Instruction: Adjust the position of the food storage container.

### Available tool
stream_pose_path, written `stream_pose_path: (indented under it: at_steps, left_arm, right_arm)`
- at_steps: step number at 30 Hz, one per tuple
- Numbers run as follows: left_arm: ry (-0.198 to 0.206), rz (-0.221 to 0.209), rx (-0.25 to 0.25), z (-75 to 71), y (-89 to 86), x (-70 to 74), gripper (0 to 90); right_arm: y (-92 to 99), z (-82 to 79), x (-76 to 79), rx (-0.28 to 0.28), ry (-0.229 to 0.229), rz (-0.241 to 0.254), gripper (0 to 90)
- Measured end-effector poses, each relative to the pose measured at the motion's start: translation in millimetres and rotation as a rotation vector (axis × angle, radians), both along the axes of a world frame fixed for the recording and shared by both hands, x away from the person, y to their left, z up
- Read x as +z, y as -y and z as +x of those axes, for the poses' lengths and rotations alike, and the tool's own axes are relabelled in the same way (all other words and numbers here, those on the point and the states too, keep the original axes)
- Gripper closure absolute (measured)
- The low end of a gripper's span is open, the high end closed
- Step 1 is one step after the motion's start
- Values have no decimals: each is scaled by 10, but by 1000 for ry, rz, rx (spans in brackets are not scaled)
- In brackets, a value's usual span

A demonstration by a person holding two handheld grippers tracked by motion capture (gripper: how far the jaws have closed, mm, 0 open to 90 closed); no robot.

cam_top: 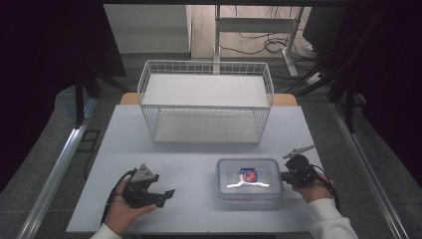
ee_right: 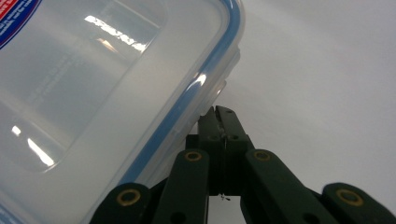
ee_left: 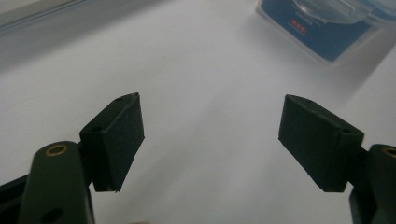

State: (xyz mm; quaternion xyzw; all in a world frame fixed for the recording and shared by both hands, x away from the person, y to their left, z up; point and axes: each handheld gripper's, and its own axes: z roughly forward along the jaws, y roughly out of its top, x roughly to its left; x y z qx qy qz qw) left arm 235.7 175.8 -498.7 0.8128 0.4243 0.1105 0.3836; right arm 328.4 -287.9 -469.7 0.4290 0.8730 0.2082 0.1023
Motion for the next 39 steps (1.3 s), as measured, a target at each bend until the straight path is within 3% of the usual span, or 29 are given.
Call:
stream_pose_path:
  at_steps: [13, 17, 28, 33, 36, 39]
  left_arm:
    - [-2, -1, 27, 33, -76, -2, 219]
    - [-5, 1, 31, 42, -88, -9, 219]
    - [-5, -3, 51, 53, -113, -25, 219]
    - [-5, 2, 49, 56, -123, -29, 219]
    - [-6, 0, 53, 57, -144, -24, 219]
    - [-2, -3, 54, 54, -147, -21, 219]
  right_arm:
    - [-542, -92, -10, 156, 1, -18, 891]
    - [-737, -92, -22, 199, 15, -24, 891]
    - [-1042, -113, -50, 283, 73, -54, 891]
    - [-1028, -117, -37, 276, 70, -36, 890]
    - [-880, -133, 24, 228, 130, -45, 890]
    - [-712, -174, 79, 179, 163, 2, 889]
